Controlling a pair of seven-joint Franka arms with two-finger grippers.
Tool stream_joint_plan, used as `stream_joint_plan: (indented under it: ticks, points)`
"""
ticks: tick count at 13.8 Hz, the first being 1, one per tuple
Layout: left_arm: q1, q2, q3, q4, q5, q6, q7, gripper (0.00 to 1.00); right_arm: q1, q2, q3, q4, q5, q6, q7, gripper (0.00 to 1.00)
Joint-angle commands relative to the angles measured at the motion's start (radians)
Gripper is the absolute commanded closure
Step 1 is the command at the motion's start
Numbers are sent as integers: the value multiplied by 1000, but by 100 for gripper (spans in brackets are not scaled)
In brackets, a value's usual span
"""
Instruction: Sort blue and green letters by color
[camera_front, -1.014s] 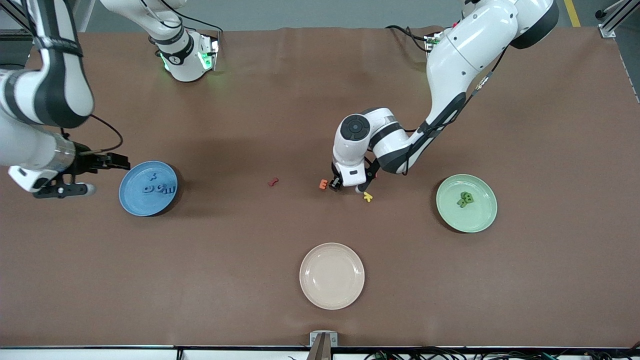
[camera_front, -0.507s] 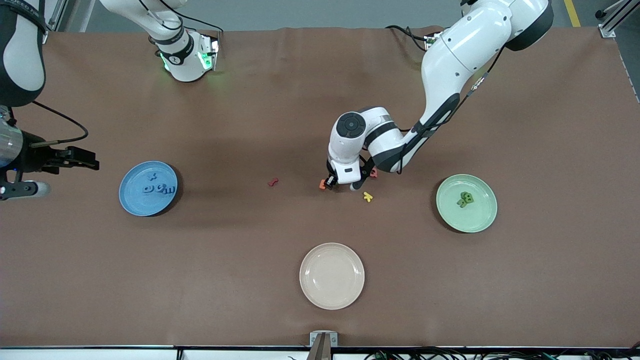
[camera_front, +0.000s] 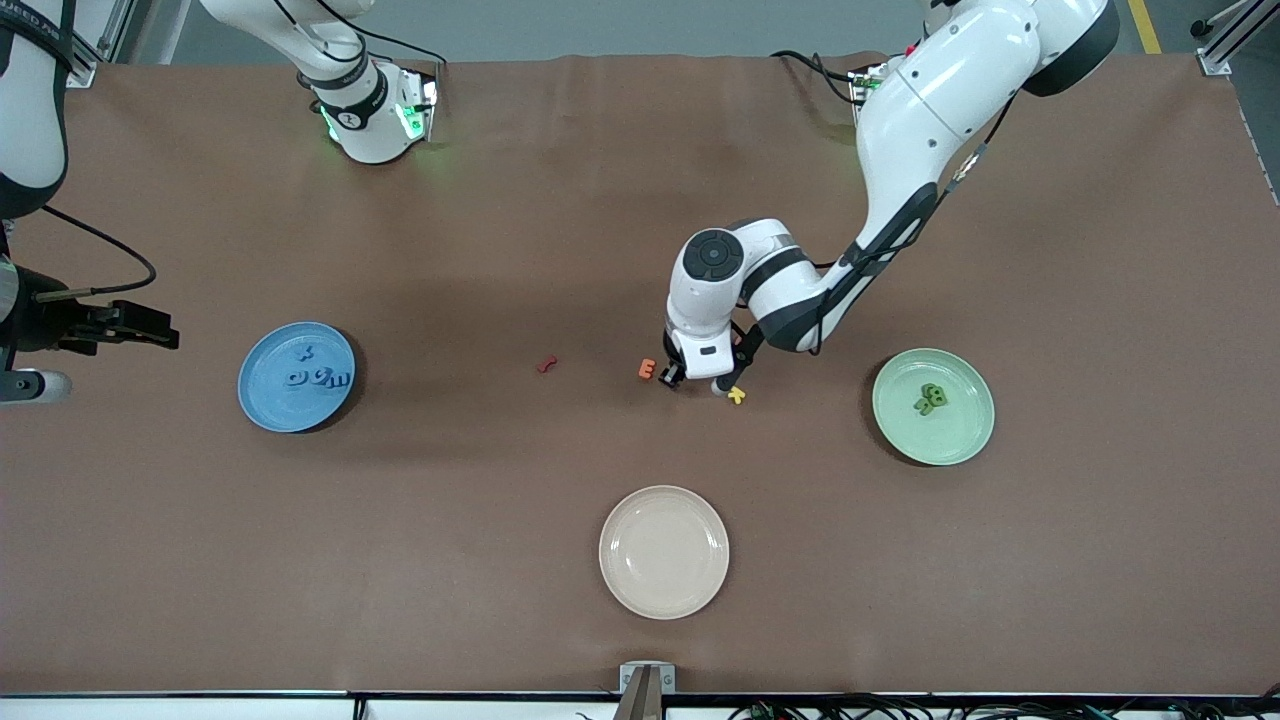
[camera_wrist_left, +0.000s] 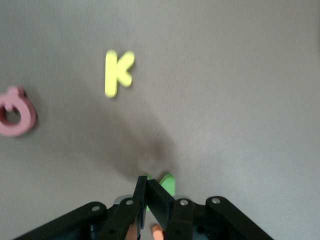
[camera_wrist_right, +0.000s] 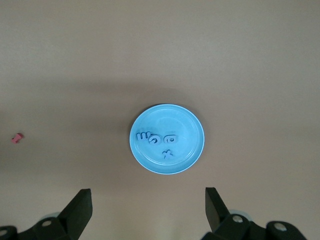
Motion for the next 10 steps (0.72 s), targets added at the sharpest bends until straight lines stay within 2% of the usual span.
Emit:
stream_joint_plan:
  ticks: [1, 2, 3, 7, 10]
  points:
    - [-1, -30, 3, -5, 12, -24, 7, 99, -31, 18, 6, 48, 2, -19, 8, 0]
    - [1, -25, 3, -1, 9, -26, 7, 96, -36, 18, 6, 57, 3, -21, 4, 0]
    - [-7, -13, 4, 19, 4, -24, 5, 84, -36, 18, 6, 57, 3, -23, 10, 0]
    - [-45, 24, 6, 33, 10, -24, 72, 62, -37, 16, 4, 51, -3, -24, 7, 0]
    - [-53, 39, 6, 44, 12, -24, 102, 60, -50, 15, 4, 45, 0, -39, 5, 0]
